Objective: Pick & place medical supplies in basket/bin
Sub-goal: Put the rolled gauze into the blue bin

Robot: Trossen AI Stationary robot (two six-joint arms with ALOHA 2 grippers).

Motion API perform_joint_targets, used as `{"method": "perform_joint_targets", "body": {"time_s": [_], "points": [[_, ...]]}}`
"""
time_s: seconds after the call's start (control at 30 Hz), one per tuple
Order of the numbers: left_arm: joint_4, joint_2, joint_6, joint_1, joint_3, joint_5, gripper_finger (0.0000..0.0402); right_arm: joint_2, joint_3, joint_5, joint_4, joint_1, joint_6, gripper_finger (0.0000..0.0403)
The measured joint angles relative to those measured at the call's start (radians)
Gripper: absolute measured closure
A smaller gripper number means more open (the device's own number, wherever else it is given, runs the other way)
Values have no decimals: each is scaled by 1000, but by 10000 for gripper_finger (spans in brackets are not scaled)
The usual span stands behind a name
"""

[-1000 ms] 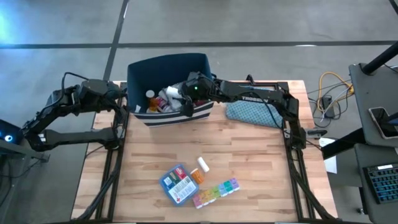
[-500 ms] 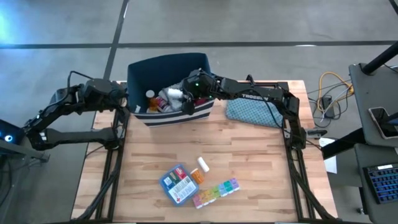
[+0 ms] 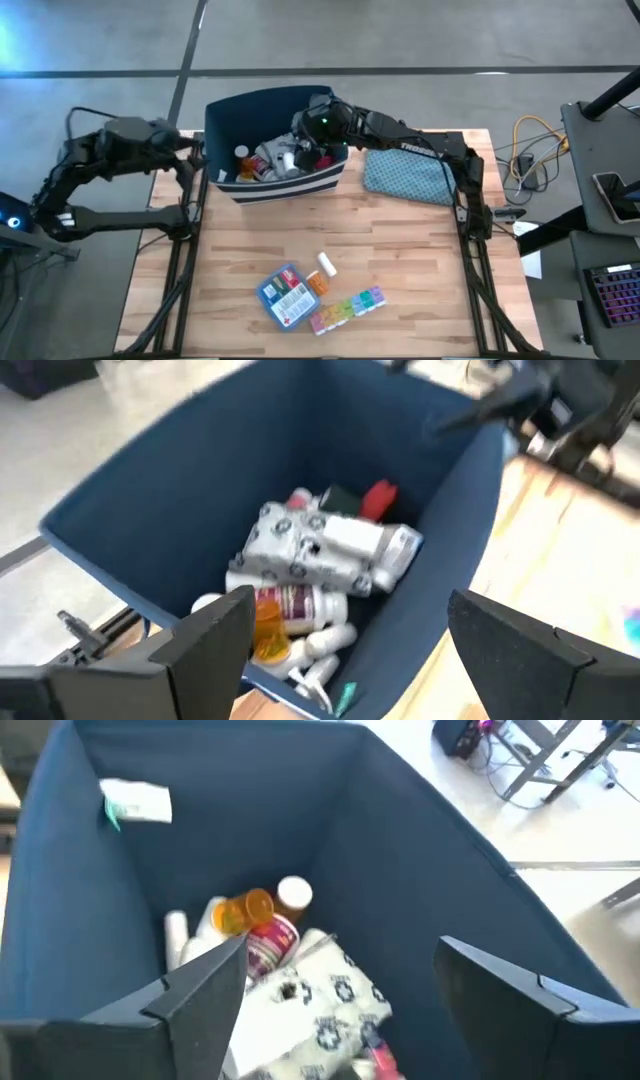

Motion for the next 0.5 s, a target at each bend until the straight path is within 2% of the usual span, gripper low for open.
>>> {"method": "perform_joint_targets", "body": {"time_s": [0.23, 0.4, 0.5], "points": [[107, -6, -118, 0, 27, 70, 93, -8, 112, -1, -225, 25, -44, 101], [148, 6, -151, -1, -19, 107, 93, -11, 96, -3, -444, 52, -29, 98], [186, 19, -167, -18, -48, 152, 93, -36, 58, -28, -515, 96, -12, 95]]}}
